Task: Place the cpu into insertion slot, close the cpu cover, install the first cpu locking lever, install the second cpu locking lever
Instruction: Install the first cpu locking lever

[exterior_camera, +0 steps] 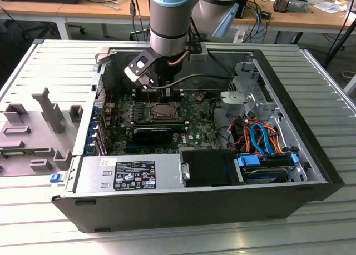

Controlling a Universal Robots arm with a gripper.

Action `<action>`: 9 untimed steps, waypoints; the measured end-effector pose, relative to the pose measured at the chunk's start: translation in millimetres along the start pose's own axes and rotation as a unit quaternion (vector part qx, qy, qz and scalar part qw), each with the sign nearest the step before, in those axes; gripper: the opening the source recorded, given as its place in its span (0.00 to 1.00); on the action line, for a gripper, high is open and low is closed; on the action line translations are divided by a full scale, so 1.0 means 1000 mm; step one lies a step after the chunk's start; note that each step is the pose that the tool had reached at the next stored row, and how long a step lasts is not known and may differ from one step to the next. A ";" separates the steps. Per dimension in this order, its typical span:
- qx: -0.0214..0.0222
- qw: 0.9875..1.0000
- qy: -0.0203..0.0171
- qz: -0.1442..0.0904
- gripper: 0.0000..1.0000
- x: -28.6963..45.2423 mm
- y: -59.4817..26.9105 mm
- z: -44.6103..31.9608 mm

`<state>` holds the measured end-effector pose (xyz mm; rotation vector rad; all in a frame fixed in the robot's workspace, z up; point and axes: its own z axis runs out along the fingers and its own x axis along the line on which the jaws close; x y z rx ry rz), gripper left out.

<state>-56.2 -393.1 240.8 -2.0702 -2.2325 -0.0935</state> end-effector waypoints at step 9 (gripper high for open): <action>0.003 1.000 0.000 -0.026 0.11 0.0000 0.0000 0.0000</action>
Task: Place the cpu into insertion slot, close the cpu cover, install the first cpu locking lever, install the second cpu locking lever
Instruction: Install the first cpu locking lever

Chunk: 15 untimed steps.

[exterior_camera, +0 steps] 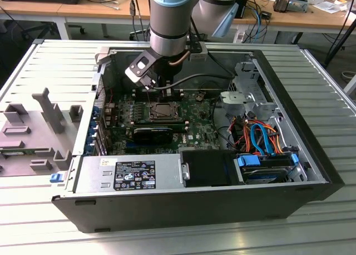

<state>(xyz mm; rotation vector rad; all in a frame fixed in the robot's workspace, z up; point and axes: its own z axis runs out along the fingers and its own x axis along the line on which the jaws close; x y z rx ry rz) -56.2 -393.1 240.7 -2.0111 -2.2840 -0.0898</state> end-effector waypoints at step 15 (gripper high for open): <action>0.002 1.000 0.000 -0.017 0.11 0.0000 0.0000 0.0000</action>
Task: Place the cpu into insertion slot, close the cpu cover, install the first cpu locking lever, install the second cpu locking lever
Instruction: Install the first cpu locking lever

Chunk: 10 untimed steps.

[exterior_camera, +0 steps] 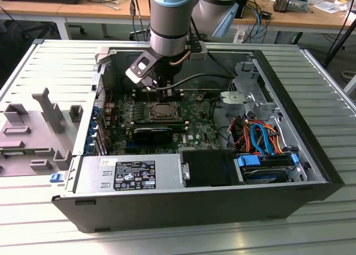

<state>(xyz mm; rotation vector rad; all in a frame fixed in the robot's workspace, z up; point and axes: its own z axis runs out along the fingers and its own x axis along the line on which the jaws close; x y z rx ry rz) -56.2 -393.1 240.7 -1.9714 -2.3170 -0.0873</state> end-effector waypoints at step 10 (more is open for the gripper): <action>0.001 1.000 0.000 -0.008 0.11 0.0000 0.0001 0.0000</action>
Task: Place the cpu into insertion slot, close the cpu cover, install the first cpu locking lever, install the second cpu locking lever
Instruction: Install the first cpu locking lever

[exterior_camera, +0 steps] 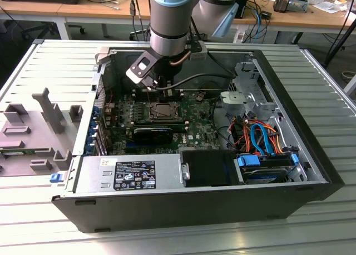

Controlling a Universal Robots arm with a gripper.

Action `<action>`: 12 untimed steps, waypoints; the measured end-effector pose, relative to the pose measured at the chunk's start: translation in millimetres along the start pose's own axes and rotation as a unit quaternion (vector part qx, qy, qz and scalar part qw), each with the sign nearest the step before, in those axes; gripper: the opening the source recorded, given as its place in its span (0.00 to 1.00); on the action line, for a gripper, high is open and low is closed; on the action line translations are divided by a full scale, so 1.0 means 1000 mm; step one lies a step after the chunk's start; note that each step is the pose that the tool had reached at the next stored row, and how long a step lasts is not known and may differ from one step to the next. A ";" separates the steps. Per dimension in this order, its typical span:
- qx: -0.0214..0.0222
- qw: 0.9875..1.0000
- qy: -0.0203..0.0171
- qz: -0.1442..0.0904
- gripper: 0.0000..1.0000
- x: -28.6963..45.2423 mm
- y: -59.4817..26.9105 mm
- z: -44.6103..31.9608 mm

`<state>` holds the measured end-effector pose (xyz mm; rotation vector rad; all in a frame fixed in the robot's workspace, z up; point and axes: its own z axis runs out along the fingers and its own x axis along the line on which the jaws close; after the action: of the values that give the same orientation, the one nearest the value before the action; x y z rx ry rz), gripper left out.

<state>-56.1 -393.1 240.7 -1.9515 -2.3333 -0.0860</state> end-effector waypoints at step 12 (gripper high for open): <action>0.001 1.000 0.000 -0.009 0.11 0.0000 0.0000 0.0000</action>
<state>-56.1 -393.1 240.7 -1.9307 -2.3499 -0.0847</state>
